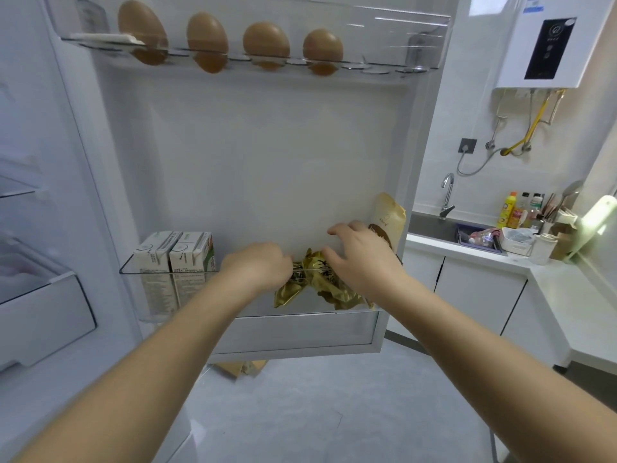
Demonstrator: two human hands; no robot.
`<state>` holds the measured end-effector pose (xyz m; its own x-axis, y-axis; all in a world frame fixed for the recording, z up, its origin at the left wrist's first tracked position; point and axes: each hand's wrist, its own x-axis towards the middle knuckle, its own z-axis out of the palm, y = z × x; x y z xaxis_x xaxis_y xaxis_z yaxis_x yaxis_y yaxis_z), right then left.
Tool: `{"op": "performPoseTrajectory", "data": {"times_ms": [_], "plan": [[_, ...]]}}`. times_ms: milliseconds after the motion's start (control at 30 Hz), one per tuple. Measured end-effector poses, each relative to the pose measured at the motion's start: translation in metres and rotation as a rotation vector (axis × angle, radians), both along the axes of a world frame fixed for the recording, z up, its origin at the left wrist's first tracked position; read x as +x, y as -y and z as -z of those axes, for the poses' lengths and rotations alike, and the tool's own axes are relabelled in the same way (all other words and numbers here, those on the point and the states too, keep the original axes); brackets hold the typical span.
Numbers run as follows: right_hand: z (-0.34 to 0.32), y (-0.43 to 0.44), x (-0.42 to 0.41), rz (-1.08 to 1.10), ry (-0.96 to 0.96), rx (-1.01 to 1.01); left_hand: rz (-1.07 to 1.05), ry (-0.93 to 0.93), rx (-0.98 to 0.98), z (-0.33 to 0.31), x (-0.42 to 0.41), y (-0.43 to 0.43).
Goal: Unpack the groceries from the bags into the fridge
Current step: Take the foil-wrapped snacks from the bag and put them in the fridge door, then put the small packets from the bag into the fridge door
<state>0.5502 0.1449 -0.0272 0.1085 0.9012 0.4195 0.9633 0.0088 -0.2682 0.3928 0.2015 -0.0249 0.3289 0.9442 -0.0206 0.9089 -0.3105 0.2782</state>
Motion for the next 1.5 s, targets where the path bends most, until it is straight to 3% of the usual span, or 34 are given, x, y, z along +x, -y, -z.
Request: {"op": "performPoseTrajectory", "data": {"times_ms": [133,233,433,667,900,1233,1500], "plan": [[0.002,0.002,0.004,-0.017,-0.025,0.01,0.012,0.038,-0.201,-0.012,0.003,0.0],[0.003,0.005,0.009,-0.033,0.011,0.071,-0.022,-0.063,0.024,-0.017,0.005,0.007],[0.004,0.017,0.015,-0.129,0.142,0.339,-0.077,0.004,0.521,-0.004,0.007,0.045],[0.013,0.058,0.04,-0.082,0.325,0.525,-0.101,0.081,0.674,0.02,0.023,0.089],[0.044,0.139,0.112,0.174,0.378,0.364,-0.024,0.162,0.715,0.049,0.095,0.153],[0.104,0.327,0.259,0.577,0.35,0.141,0.274,0.256,0.581,0.104,0.265,0.293],[0.15,0.466,0.321,0.868,0.264,0.003,0.577,0.255,0.437,0.158,0.366,0.396]]}}
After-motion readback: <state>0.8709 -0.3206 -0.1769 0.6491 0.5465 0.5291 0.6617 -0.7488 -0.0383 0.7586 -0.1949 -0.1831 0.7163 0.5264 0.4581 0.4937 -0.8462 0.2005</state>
